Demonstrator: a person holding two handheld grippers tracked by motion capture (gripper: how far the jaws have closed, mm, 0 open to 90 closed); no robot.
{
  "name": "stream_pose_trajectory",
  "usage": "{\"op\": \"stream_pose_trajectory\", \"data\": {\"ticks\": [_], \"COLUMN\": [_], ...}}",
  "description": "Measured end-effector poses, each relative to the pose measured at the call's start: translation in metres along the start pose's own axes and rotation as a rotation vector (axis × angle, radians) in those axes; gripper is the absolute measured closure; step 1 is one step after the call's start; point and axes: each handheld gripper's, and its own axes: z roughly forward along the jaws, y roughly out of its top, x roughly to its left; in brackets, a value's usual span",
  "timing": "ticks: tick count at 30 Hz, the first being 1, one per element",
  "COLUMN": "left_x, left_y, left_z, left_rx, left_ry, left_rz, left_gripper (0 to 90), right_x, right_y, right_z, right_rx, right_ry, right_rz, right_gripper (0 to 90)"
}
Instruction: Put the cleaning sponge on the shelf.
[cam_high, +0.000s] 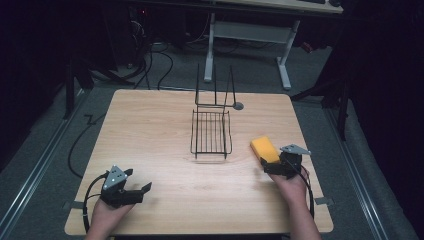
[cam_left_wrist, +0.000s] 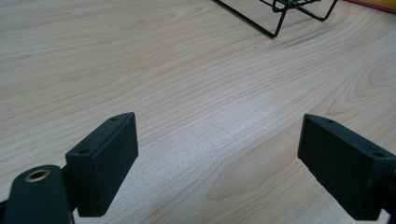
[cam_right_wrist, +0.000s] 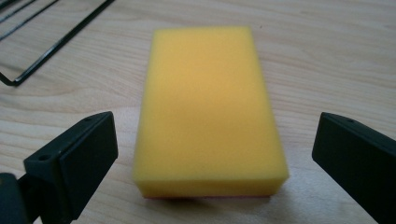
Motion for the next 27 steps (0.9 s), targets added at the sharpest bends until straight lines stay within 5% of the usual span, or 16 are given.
{"op": "stream_pose_trajectory", "data": {"ticks": [11,27], "left_x": [0.0004,0.001], "left_y": [-0.0013,-0.0014], "left_z": [-0.0013,-0.0016], "left_rx": [0.001,-0.002], "left_ry": [0.002,0.004], "left_rz": [-0.003,-0.002], "left_gripper": [13.0,13.0], "right_x": [0.0023,0.0042], "right_y": [-0.0019,-0.002], "right_z": [0.0081,0.0022], "right_rx": [0.076,0.059], "right_ry": [0.003,0.002], "right_rz": [-0.006,-0.006], "right_gripper": [14.0,22.9]}}
